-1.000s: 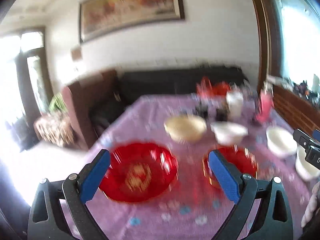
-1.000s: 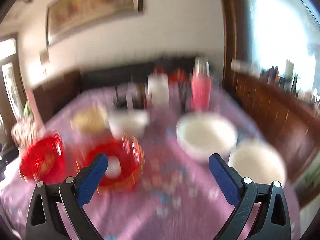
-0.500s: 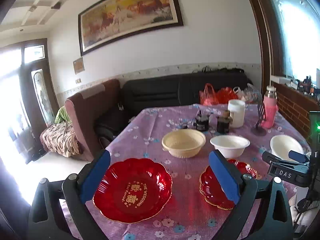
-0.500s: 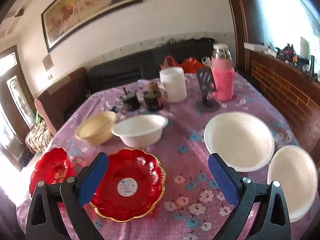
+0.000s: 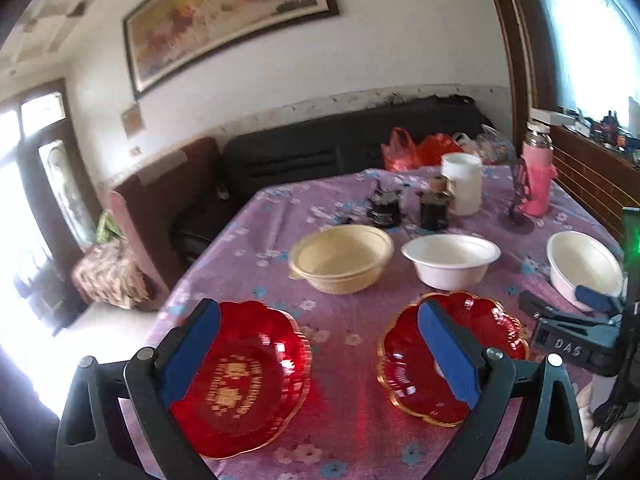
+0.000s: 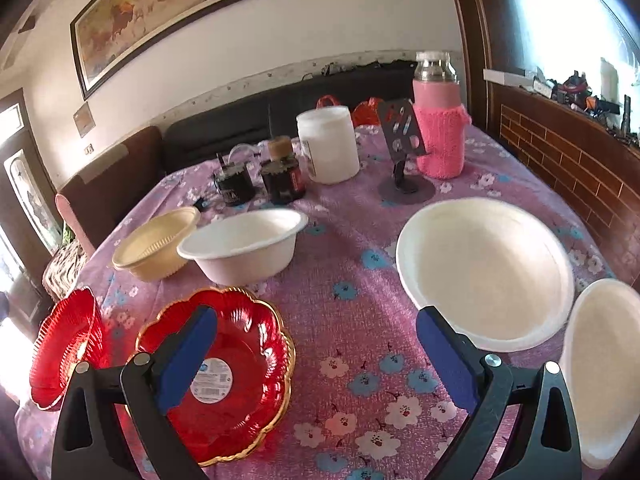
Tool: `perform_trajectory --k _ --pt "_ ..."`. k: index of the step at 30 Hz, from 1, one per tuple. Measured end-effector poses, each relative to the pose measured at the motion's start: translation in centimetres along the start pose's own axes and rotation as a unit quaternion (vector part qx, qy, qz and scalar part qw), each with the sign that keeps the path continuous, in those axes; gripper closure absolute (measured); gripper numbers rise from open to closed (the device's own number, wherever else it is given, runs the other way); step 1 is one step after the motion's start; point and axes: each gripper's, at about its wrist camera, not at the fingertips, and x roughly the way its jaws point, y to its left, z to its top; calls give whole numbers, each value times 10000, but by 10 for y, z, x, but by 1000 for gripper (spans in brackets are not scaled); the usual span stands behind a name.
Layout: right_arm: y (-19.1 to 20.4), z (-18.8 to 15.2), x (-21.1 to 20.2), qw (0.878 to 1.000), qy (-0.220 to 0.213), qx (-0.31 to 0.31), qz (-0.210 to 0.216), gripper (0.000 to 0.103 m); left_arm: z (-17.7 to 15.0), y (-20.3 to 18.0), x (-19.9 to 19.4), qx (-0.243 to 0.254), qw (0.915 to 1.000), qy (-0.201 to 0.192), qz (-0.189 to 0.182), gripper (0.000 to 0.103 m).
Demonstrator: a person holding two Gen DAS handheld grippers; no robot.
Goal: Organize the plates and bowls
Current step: 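Move the right tool toward the red gold-rimmed plate with the sticker, then grasp the rim of the red stickered plate with the right tool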
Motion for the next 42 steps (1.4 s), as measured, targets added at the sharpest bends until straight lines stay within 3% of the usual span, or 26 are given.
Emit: perform_trajectory --k 6,8,12,16,20,28,30,33,34,36,42 --pt "-8 -9 19 9982 412 207 372 21 10 -11 67 -267 9906 846 -1045 6" --pt "-8 -12 24 9972 526 242 464 22 8 -19 88 -213 9871 1102 -1142 17" --pt "-9 -17 33 9945 766 335 625 26 -3 -25 129 -426 9739 1768 -1361 19" --pt "-11 -22 42 9897 1040 496 844 31 -20 -25 156 -769 9515 2393 -1772 39" --pt "-7 -25 42 9894 1091 443 853 33 -32 -33 168 -679 9455 2617 -1815 55" --pt "7 -29 41 9909 1078 199 778 34 -35 -56 156 -41 9579 2425 -1536 56" --pt "14 -31 41 9906 1098 93 816 50 -39 -61 150 33 9581 2384 -1585 57" --pt "16 -33 41 9908 1096 57 794 59 -42 -59 146 -5 9605 2345 -1499 60" --pt "11 -33 41 9907 1100 179 780 65 -42 -54 146 -100 9607 2360 -1460 67" --pt "1 -32 42 9886 1151 432 873 82 -42 -45 145 -320 9574 2423 -1534 71" --pt "2 -28 23 9844 947 705 1308 87 -37 -23 121 -616 9608 2182 -1596 71"
